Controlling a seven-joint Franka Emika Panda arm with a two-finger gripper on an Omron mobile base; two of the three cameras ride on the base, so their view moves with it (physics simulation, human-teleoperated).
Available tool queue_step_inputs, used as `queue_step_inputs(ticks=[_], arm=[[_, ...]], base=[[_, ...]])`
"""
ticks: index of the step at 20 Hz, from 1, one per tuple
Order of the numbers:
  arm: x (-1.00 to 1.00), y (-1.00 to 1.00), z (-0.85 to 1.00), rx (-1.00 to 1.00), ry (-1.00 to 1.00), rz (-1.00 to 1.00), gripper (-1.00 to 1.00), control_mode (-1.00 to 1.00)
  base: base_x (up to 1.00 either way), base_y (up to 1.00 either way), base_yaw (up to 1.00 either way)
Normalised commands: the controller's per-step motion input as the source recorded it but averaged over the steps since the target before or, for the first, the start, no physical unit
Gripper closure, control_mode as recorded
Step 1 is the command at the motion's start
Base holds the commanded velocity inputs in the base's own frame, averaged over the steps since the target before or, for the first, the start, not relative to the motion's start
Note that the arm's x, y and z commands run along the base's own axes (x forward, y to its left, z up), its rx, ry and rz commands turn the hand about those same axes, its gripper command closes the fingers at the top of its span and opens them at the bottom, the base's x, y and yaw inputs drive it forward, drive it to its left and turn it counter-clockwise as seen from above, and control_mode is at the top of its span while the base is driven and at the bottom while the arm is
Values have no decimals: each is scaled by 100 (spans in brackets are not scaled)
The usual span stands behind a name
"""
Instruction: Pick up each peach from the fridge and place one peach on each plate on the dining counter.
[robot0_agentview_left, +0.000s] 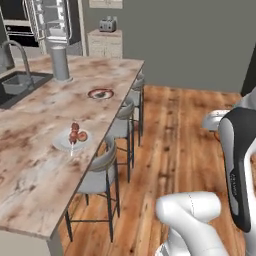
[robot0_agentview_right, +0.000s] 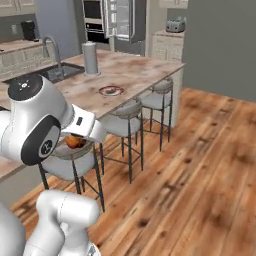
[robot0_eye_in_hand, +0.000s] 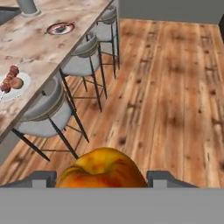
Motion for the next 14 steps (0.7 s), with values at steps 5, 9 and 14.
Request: queue_step_inputs(ticks=[5,9,14], arm=[[0,0,0,0,0,0,100,100],[0,0,0,0,0,0,100,100],[0,0,0,0,0,0,100,100]], base=[[100,-47,61],[100,-55,61],[99,-86,54]])
